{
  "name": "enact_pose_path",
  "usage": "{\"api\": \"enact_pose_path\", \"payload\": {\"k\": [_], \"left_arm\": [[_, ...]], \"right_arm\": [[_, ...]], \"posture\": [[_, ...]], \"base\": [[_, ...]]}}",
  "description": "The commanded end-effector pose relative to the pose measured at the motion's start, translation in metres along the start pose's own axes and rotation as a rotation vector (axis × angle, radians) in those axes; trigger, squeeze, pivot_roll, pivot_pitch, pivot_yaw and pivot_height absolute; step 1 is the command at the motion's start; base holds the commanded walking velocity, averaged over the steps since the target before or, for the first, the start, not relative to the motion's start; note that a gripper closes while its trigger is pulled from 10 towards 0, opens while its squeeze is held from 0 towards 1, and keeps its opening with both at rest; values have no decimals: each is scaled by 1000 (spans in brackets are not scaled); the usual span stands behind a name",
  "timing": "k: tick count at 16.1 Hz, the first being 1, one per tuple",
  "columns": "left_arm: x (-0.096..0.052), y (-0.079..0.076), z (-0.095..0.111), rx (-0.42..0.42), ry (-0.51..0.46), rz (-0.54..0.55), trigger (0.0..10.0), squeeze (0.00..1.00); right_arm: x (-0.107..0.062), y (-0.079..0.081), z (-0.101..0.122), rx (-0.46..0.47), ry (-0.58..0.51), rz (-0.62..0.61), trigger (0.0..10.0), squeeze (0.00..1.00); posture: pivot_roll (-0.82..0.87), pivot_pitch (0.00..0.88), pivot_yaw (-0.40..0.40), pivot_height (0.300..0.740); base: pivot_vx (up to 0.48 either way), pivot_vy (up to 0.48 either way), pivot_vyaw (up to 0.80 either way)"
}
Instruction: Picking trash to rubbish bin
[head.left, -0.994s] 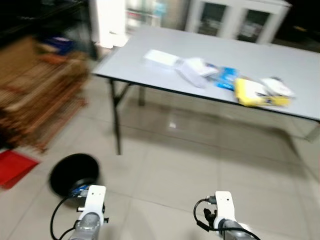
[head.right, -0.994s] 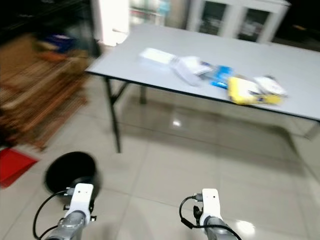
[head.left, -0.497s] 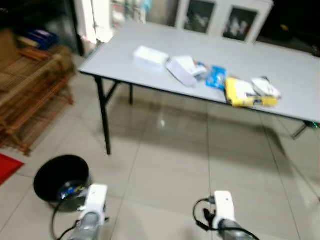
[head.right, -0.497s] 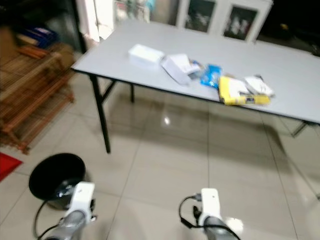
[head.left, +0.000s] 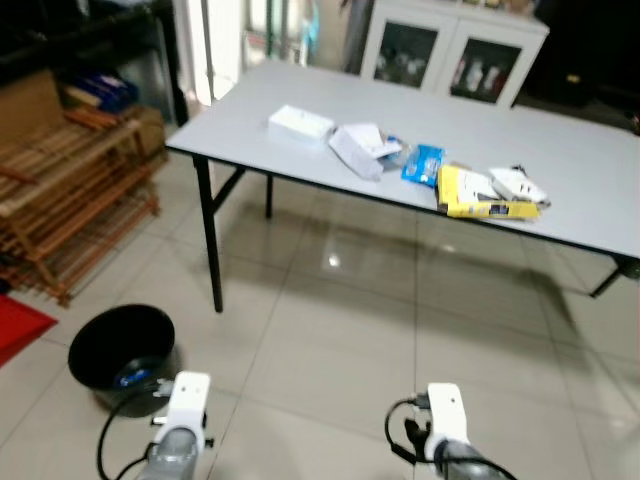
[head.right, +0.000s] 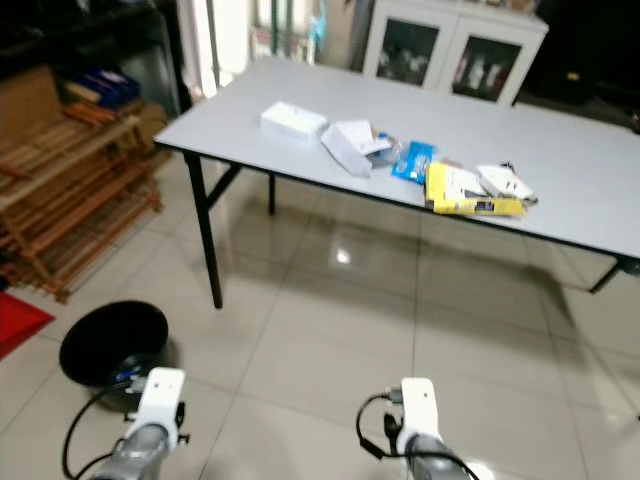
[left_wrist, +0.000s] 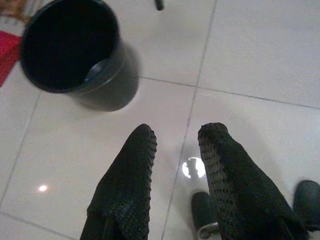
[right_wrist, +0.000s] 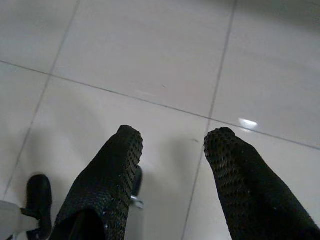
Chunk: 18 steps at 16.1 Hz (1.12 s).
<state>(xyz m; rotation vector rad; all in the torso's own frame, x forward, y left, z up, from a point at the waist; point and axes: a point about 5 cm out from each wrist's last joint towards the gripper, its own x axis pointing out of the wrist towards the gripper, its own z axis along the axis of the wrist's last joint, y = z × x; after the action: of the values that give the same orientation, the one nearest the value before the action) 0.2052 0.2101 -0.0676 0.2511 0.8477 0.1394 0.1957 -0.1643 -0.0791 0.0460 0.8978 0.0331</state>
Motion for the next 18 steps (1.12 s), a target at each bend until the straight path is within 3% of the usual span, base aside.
{"api": "enact_pose_path", "payload": {"k": [1,4,7,8,9,11,12,14,18], "left_arm": [[0,-6,3,5,-6,-13,10000,0],[1,-4,7,1,-22,-3,10000,0],[3,3,32,47,-144,32,10000,0],[5,10,58,46,-256,65,10000,0],[5,13,70,47,-302,75,10000,0],[1,21,117,33,-474,91,10000,0],[-1,22,129,24,-518,91,10000,0],[-25,22,202,-12,-806,58,10000,0],[-54,11,245,-55,-1001,-8,10000,0]], "right_arm": [[-1,-6,1,-18,-5,-11,10000,0],[0,-5,4,-26,-16,-11,10000,0],[2,-8,30,-37,-127,-40,10000,0],[3,-9,63,-12,-269,-40,10000,0],[2,-8,77,-9,-325,-36,10000,0],[-3,-3,126,-10,-507,-22,10000,0],[-5,-2,138,-7,-552,-23,10000,0],[-28,11,208,23,-831,0,10000,0],[-51,30,244,31,-1008,41,10000,0]], "posture": [[34,0,-102,740],[34,1,-102,740],[33,11,-100,740],[27,14,-97,740],[26,14,-97,740],[25,15,-90,740],[25,15,-89,740],[28,19,-82,740],[26,21,-64,740]], "base": [[0,0,0],[0,0,0],[0,0,0],[0,0,0],[0,0,0],[0,0,0],[0,0,0],[0,0,0],[0,0,0]]}}
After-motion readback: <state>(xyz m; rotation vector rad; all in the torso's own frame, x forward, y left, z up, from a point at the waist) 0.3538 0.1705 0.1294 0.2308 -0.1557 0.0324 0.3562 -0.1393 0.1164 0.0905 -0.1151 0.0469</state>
